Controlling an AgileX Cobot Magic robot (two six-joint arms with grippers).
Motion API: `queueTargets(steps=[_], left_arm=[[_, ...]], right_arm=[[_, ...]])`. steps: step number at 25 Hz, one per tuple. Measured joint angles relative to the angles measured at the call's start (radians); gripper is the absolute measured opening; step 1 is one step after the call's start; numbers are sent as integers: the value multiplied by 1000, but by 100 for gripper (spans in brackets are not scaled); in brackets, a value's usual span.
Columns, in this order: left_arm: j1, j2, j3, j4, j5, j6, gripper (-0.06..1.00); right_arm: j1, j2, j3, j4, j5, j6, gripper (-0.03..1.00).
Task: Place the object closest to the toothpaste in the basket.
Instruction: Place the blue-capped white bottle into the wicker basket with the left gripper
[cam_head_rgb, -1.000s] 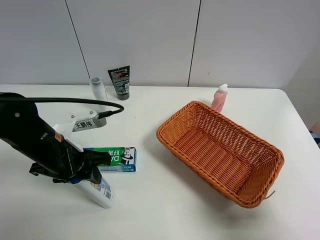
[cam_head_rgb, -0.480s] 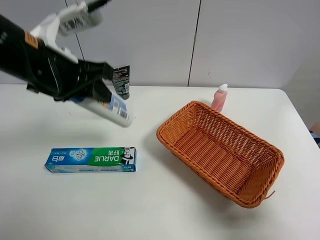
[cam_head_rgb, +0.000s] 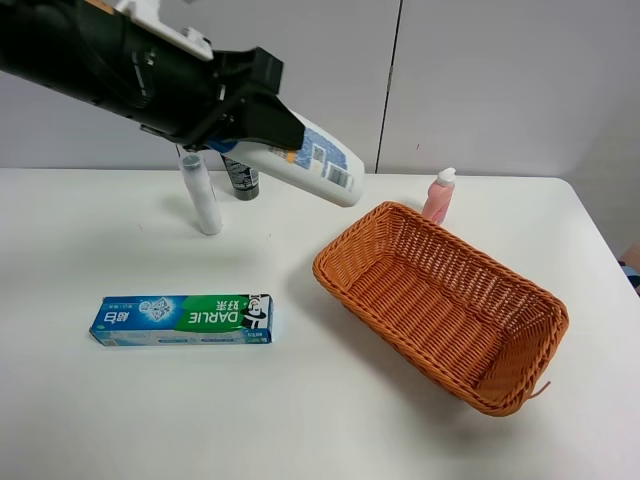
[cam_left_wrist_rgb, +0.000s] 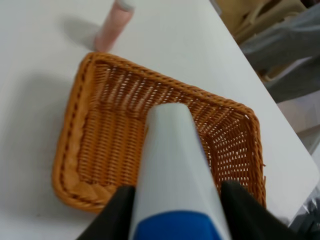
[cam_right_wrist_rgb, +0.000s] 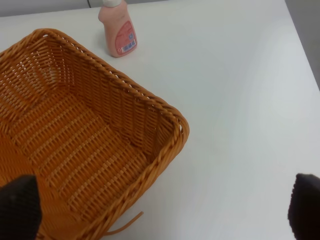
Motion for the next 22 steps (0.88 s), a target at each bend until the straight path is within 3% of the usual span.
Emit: queueTargets(steps=[8,14,19,22], left_arm=[[-101,177,0,-86,-135,142,37],[-105,322,0,-103,-165,159,37],[-105,391,0,-211,-206,159,37],[-105,403,0,-229,-229,160,37]], right_arm=[[0,0,0,0,0,0,99],[0,0,0,0,0,0,99],[0,0,0,0,0,0,99],[0,0,0,0,0,0,99]])
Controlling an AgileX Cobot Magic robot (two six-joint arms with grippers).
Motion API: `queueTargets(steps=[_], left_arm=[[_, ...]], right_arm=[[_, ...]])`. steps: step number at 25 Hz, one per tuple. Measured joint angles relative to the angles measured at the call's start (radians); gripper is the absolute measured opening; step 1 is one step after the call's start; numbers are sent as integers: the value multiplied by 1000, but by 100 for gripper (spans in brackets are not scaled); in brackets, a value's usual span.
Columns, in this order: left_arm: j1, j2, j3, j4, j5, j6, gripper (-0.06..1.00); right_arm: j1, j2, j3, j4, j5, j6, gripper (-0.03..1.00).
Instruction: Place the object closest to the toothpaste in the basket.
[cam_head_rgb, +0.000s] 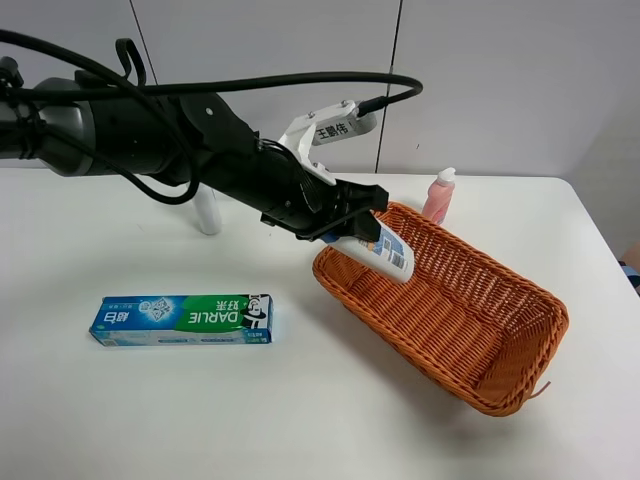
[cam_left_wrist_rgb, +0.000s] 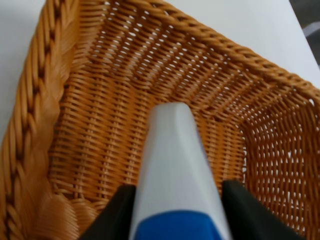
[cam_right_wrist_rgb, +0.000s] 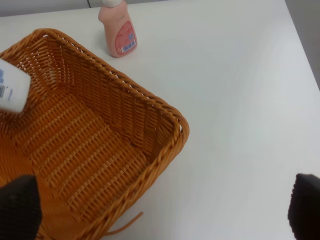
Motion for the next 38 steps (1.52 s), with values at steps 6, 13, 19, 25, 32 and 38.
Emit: queueTargets(steps=[6,13,19,25,32,38], left_arm=[[0,7,0,-6,-8,33,37],[0,7,-8,-22,-4,64,88],[3,-6,-30,-14,-5,67,95],[79,-186,-111,192,-3,77,96],[291,-557,-128,536,171,-38,91],[532,-818,-120,797,539,-117,90]], right_arm=[[0,0,0,0,0,0,99],[0,0,0,0,0,0,99],[0,0,0,0,0,0,99],[0,0,0,0,0,0,99],[0,0,0,0,0,0,99],[0,0,0,0,0,0,99]])
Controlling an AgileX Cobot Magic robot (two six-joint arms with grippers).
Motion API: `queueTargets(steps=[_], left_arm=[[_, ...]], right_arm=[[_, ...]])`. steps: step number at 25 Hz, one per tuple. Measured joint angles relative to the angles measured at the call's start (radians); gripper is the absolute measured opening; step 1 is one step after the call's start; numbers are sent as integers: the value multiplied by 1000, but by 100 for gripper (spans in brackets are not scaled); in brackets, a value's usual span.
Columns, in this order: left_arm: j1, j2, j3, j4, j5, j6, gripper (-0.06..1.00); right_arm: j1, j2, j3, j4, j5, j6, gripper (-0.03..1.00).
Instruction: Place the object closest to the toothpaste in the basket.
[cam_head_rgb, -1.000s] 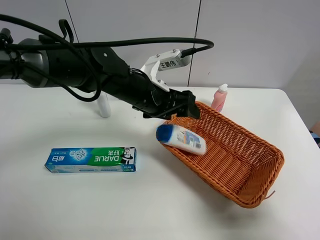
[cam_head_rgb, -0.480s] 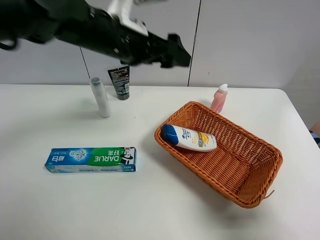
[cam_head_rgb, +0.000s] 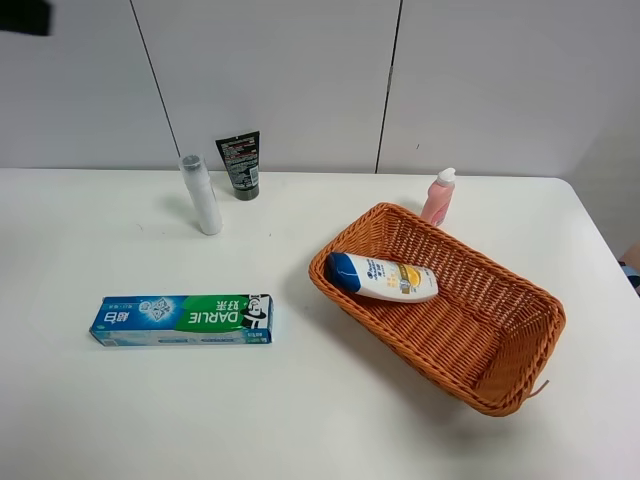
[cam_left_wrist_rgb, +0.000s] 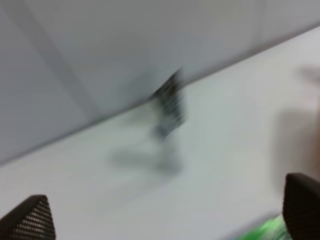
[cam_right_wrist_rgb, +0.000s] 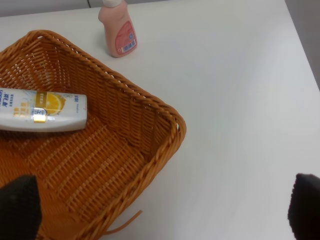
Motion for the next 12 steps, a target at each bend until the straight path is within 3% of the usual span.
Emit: queueTargets(steps=[5,12], left_arm=[[156,-255,166,65,95,-28,90],[182,-719,594,36,114,-37,90]], right_arm=[[0,0,0,0,0,0,99],[0,0,0,0,0,0,99]])
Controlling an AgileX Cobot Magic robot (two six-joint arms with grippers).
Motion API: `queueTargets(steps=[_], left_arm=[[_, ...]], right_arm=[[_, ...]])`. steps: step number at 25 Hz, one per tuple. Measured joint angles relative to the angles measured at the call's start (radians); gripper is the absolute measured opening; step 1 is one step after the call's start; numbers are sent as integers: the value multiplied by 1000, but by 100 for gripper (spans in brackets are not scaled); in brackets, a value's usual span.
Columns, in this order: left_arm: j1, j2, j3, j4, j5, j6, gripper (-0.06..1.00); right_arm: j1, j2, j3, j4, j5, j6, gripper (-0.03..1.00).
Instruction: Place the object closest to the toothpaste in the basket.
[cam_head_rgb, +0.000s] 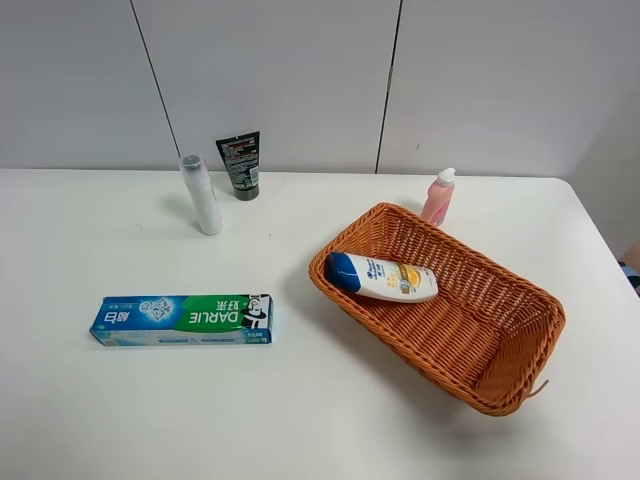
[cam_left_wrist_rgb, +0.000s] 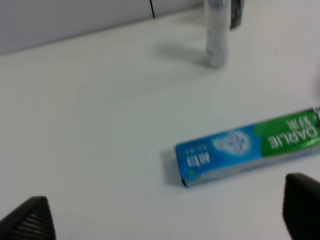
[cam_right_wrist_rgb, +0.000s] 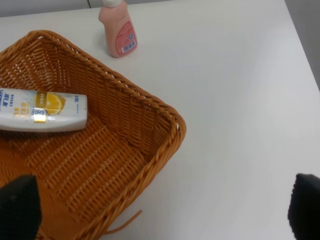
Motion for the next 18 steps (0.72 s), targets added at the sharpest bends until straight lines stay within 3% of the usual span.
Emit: queueTargets(steps=[8,18], left_arm=[[0,-302,245,-31,-11,-51,90],[0,-308,259,20,-43,-140,90]], right_arm=[[0,0,0,0,0,0,99],[0,0,0,0,0,0,99]])
